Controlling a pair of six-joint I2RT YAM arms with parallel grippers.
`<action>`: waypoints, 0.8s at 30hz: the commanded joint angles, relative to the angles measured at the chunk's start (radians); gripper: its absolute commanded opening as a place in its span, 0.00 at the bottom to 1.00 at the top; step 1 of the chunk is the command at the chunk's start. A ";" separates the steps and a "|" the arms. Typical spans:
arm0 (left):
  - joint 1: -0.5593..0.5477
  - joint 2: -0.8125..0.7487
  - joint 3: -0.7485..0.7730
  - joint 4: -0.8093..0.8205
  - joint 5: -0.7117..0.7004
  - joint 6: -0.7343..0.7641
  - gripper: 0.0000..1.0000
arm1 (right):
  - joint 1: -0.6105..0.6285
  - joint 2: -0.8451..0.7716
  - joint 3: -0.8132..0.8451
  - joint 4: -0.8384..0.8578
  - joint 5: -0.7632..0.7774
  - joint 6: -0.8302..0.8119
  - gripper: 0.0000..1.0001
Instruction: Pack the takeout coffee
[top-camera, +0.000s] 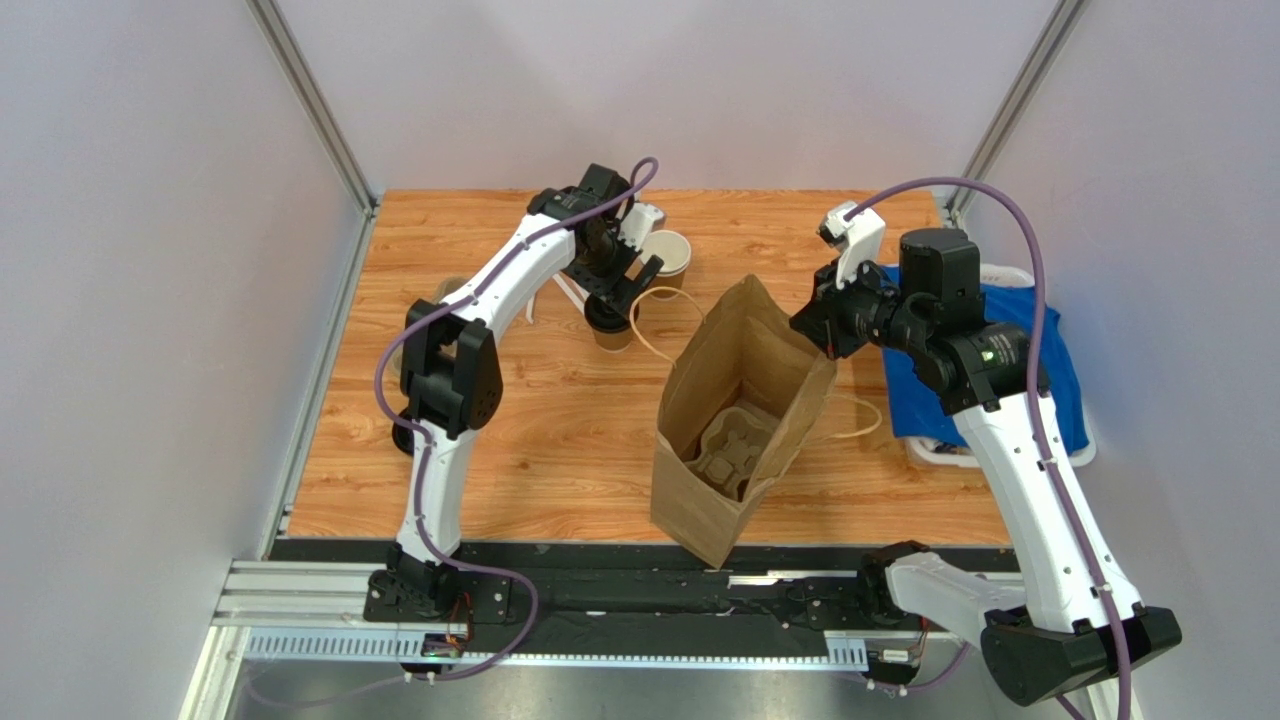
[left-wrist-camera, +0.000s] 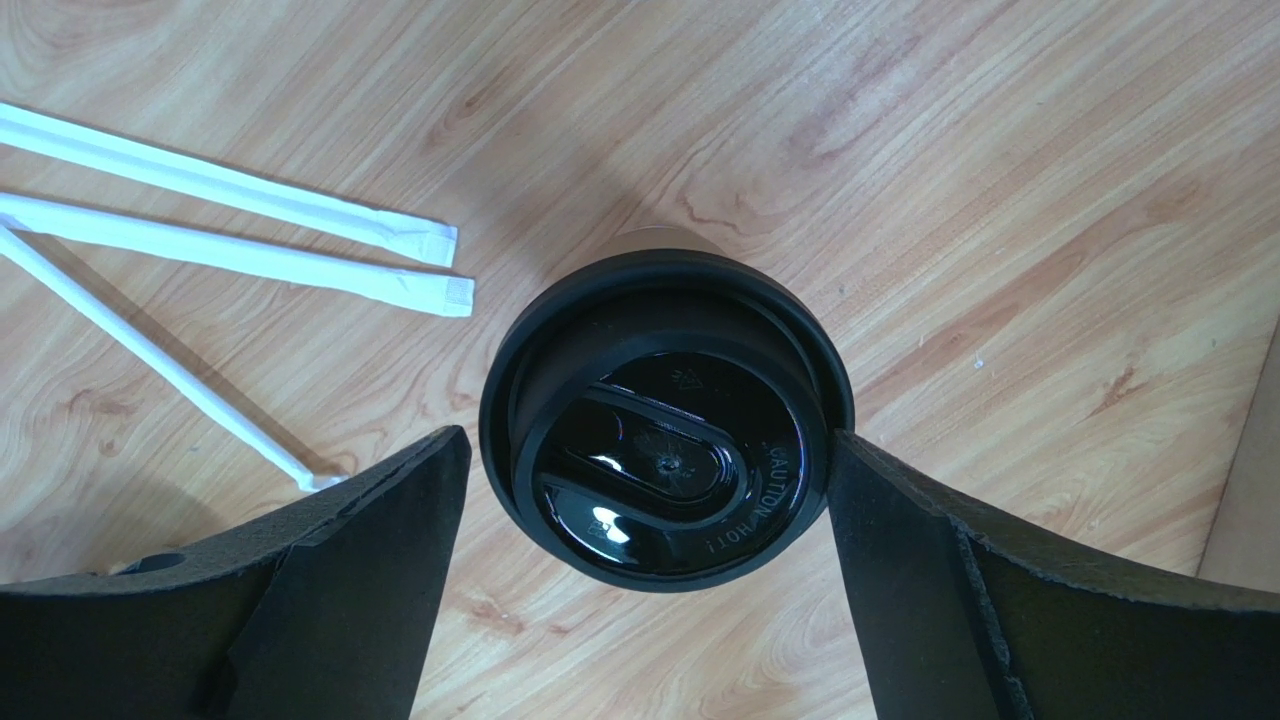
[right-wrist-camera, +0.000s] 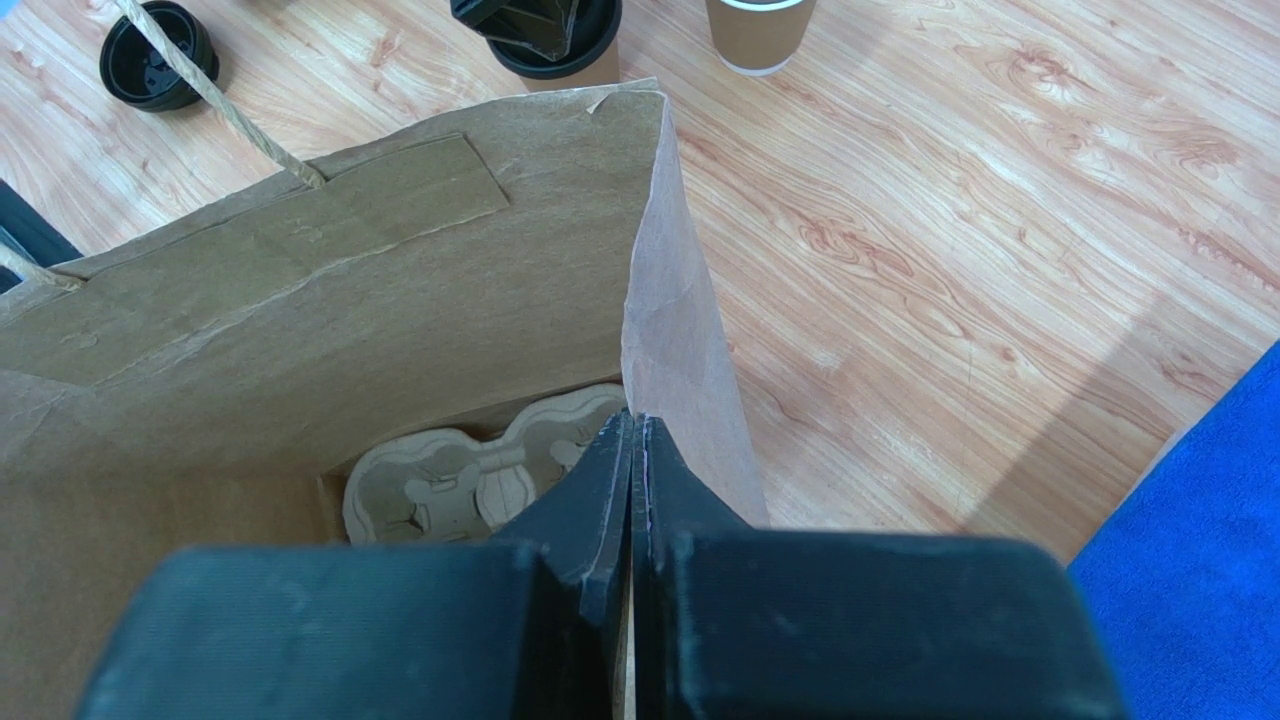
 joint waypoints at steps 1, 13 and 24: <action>0.002 0.014 0.032 0.009 0.000 0.014 0.97 | -0.003 -0.004 0.012 0.013 -0.020 0.019 0.00; 0.002 0.022 0.025 0.001 0.011 0.005 0.93 | -0.005 -0.001 0.018 0.014 -0.021 0.015 0.00; 0.002 0.019 0.003 0.006 0.017 -0.002 0.86 | -0.003 -0.005 0.026 0.010 -0.020 0.014 0.00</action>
